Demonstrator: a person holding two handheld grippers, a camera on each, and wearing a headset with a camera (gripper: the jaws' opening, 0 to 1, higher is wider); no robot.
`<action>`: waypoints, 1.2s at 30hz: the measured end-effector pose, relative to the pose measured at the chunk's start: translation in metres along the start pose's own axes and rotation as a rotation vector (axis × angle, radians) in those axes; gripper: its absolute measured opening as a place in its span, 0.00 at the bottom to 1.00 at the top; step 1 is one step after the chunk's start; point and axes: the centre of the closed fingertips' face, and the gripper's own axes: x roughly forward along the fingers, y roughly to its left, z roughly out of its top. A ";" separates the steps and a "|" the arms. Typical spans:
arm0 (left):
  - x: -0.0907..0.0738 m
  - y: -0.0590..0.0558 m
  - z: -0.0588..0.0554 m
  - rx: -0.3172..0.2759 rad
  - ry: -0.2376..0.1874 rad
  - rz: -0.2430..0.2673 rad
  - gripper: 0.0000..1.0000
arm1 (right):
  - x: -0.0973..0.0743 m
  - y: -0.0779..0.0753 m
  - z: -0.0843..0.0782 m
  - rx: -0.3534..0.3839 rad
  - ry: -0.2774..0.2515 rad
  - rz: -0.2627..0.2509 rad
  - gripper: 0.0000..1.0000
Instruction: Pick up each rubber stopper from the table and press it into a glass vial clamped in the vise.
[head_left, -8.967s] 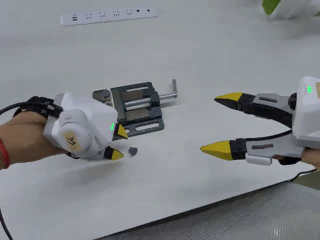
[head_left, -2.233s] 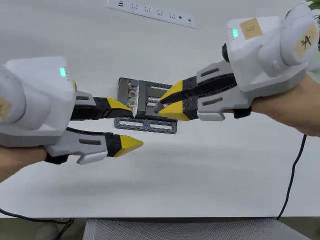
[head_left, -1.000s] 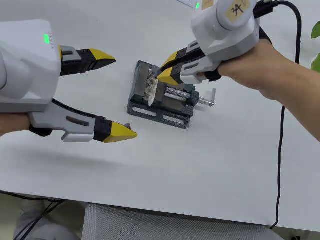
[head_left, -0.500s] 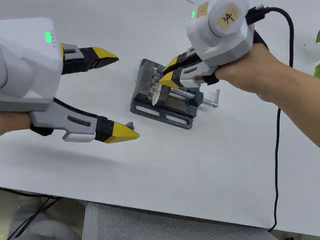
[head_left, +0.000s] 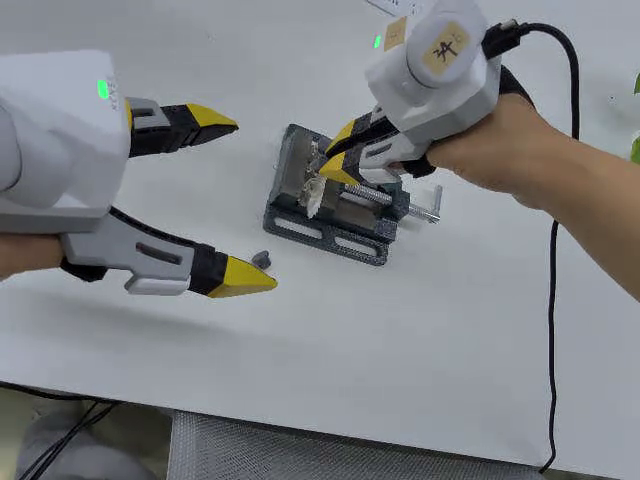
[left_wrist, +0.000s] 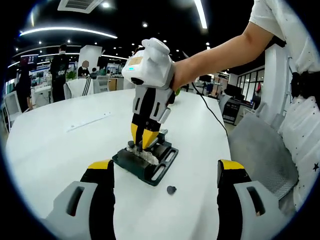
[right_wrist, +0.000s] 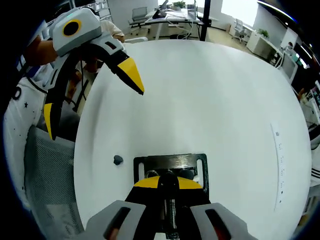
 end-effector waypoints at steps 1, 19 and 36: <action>0.000 0.000 0.000 0.000 0.001 0.000 0.84 | 0.000 0.001 0.000 -0.001 0.004 0.000 0.05; 0.003 0.001 0.000 -0.004 -0.007 0.001 0.81 | 0.003 0.000 -0.002 -0.047 0.118 -0.043 0.05; 0.001 0.002 -0.001 -0.010 -0.007 0.003 0.80 | 0.004 0.000 0.000 -0.019 0.056 -0.027 0.08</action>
